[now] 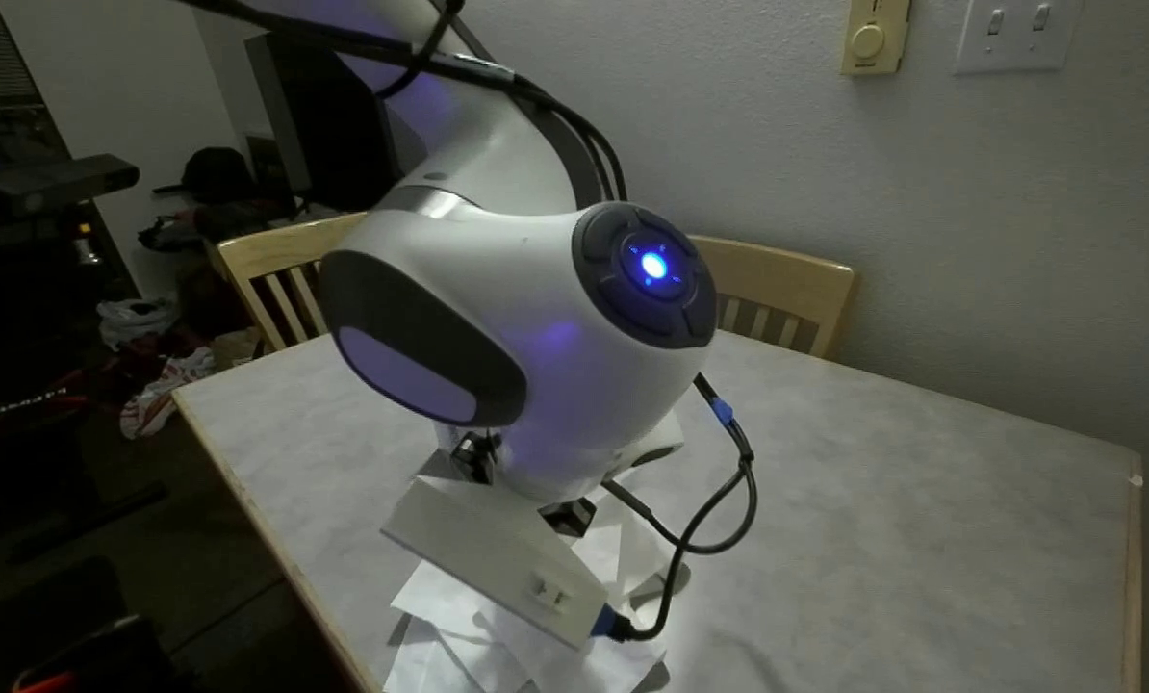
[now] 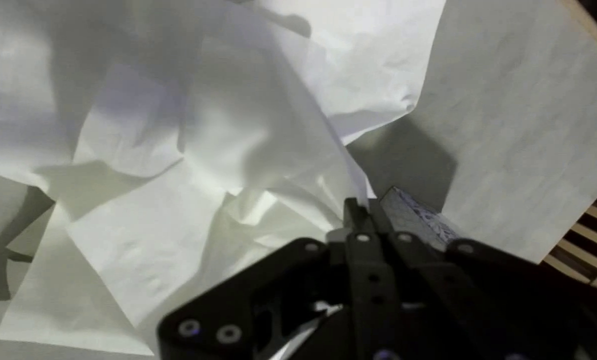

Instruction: Put the tissue from the tissue box and put it on the table

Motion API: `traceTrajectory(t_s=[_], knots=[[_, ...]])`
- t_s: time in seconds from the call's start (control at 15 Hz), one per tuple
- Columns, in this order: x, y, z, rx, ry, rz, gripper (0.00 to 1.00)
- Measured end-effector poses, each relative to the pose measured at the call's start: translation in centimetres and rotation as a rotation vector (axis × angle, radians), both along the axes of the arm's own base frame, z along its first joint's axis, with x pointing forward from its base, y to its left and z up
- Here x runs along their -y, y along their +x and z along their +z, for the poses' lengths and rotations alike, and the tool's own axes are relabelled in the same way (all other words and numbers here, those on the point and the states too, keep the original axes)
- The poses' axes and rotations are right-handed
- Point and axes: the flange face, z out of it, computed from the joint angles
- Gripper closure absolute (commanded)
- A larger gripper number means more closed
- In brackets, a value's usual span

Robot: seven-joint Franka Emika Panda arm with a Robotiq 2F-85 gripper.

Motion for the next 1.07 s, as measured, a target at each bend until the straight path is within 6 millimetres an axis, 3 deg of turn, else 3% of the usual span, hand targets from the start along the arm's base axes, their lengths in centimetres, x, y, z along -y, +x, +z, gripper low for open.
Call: traceTrajectory(t_s=[0.07,0.33,0.4,0.6,0.87,0.93,1.07], knots=[[-0.1,0.4,-0.2,0.0,-0.001,0.006,0.67],[-0.3,2.2,-0.2,0.015,-0.012,0.034,0.38],[-0.2,2.6,0.0,0.019,-0.018,0.043,0.58],[-0.3,2.8,0.1,0.02,-0.019,0.045,0.38],[-0.3,2.8,0.1,0.02,-0.019,0.045,0.38],[-0.4,2.8,0.1,0.02,-0.019,0.045,0.13],[-0.4,2.8,0.1,0.02,-0.019,0.045,0.06]])
